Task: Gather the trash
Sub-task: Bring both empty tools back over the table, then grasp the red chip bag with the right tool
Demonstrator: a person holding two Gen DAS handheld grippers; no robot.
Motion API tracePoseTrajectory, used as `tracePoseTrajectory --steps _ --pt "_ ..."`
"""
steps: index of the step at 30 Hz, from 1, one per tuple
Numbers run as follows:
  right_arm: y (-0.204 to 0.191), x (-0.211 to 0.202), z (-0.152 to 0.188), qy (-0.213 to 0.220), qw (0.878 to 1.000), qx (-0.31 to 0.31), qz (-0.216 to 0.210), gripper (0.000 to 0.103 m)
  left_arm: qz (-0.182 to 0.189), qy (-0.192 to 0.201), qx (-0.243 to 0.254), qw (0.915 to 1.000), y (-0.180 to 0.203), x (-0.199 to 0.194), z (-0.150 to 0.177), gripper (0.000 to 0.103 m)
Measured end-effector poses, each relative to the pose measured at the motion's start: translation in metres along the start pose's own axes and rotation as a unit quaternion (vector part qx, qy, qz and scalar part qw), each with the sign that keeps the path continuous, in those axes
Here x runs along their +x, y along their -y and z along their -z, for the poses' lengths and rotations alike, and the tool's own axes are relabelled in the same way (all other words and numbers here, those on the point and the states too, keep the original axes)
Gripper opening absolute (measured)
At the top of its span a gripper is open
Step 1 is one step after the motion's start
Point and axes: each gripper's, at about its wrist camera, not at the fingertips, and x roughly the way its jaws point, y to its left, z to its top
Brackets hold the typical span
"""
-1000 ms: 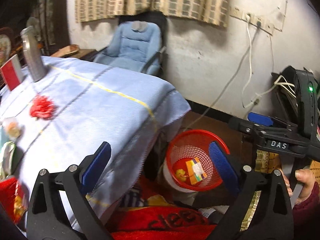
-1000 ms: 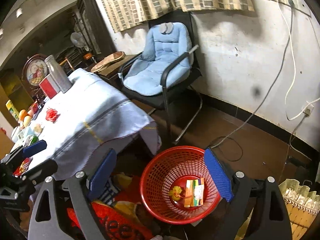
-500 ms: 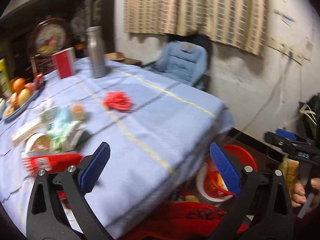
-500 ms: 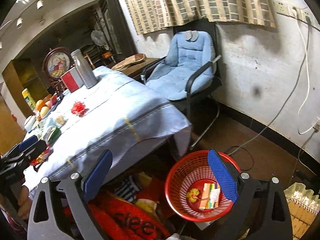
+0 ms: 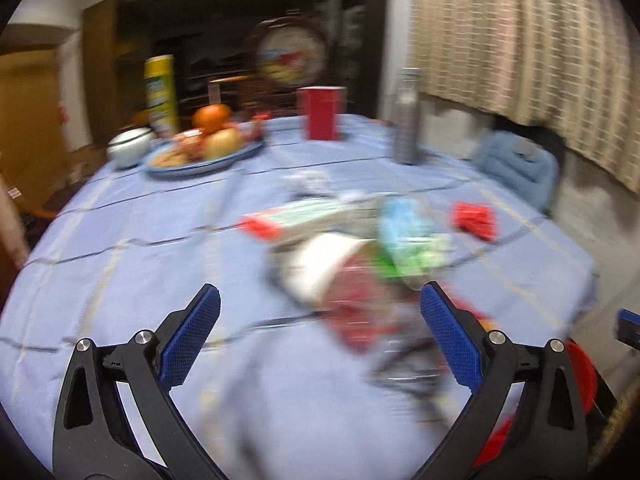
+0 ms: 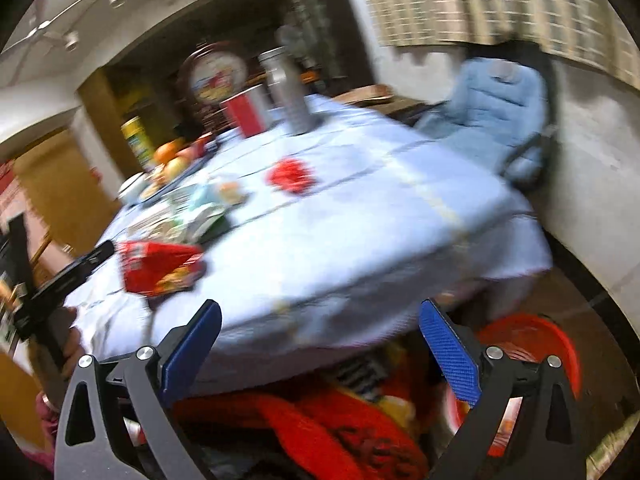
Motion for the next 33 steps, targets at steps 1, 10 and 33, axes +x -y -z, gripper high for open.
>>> tracePoseTrajectory --steps 1,10,33 --pt "-0.011 0.006 -0.002 -0.005 1.0 -0.009 -0.012 0.097 -0.017 -0.003 -0.008 0.9998 -0.012 0.003 0.001 0.096" --pt "-0.118 0.063 -0.014 -0.057 0.989 -0.104 -0.092 0.097 -0.035 -0.054 -0.088 0.9941 -0.088 0.024 0.015 0.096" --pt "-0.036 0.059 -0.036 0.001 1.0 -0.022 0.018 0.097 0.083 -0.085 -0.133 0.984 -0.095 0.032 0.022 0.096"
